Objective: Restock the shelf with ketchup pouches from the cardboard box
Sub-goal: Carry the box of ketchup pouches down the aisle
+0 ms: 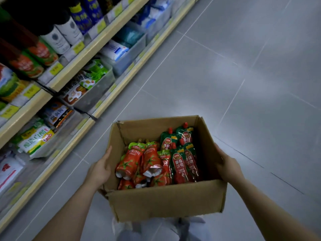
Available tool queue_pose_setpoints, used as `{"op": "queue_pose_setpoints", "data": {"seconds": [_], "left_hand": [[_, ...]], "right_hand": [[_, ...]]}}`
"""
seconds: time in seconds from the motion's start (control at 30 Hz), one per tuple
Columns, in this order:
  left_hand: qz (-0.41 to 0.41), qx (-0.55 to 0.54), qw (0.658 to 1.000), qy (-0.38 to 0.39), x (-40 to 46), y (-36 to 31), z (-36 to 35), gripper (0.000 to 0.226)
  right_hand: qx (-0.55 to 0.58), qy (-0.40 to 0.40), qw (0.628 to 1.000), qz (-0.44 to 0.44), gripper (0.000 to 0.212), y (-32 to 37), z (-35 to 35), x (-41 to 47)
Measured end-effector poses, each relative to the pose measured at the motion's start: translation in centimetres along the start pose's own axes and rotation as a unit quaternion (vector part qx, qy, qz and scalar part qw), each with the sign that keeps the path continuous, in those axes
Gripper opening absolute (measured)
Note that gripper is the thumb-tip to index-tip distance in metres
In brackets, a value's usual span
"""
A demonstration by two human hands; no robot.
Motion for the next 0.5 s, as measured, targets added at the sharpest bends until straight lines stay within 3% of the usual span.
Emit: {"op": "queue_pose_setpoints", "data": {"seconds": [0.23,0.5], "left_hand": [[-0.022,-0.012,1.000,-0.012,5.2,-12.6,-2.6,0.072],[-0.035,-0.013,0.999,0.010,13.9,-21.8,-4.3,0.071]], "right_hand": [[0.003,-0.004,1.000,-0.015,0.069,-5.0,10.7,7.1],[0.000,-0.020,0.999,-0.043,0.068,-8.1,17.6,15.8]]}}
Point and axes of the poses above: each hand's wrist, its own x-axis towards the middle knuckle, its own z-axis out of the back of the hand, y = z × x, the point moved 6 cm from there along x, towards the middle knuckle, and after that the axes turned 12 degrees about -z, right-handed, at the moved point
